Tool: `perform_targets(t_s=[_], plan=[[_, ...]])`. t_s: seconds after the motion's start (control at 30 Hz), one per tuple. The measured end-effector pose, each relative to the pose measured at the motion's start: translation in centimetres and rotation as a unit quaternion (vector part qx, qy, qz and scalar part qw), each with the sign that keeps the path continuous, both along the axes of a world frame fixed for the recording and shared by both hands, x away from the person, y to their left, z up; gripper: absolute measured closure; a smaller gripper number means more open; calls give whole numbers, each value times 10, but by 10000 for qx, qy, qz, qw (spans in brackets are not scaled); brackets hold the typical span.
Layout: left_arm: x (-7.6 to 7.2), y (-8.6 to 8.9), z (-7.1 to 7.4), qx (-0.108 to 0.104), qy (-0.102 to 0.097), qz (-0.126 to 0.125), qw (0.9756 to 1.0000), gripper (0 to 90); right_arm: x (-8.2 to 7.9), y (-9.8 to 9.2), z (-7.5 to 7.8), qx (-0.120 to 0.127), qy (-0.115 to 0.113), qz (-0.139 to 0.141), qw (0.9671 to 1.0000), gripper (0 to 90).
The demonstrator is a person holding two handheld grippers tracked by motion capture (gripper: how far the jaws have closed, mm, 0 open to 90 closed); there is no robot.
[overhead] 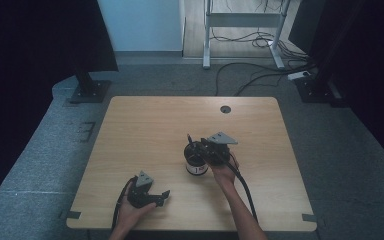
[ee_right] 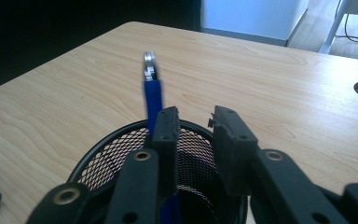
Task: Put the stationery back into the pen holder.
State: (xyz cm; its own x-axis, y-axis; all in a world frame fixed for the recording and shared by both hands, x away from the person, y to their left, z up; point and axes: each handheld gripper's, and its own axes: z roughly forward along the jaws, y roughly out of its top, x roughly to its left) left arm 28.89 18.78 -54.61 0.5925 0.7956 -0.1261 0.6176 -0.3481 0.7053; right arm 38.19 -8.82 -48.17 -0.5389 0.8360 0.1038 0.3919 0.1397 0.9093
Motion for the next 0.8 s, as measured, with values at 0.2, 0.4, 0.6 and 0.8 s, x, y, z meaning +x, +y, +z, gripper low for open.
perform_targets(t_s=[0.2,0.4,0.6,0.8], plan=[[1,1,0,-35,5,-9,10000,150,-4,-3,1,-15,-37,71,10000,580],[1,1,0,-8,3,-9,10000,150,-14,-13,4,99,-106,88,9999,494],[1,2,0,44,-16,30,10000,150,-27,-28,5,142,-153,70,9998,439],[-1,5,0,40,-35,46,10000,150,-45,-48,-1,205,-109,-58,9997,407]])
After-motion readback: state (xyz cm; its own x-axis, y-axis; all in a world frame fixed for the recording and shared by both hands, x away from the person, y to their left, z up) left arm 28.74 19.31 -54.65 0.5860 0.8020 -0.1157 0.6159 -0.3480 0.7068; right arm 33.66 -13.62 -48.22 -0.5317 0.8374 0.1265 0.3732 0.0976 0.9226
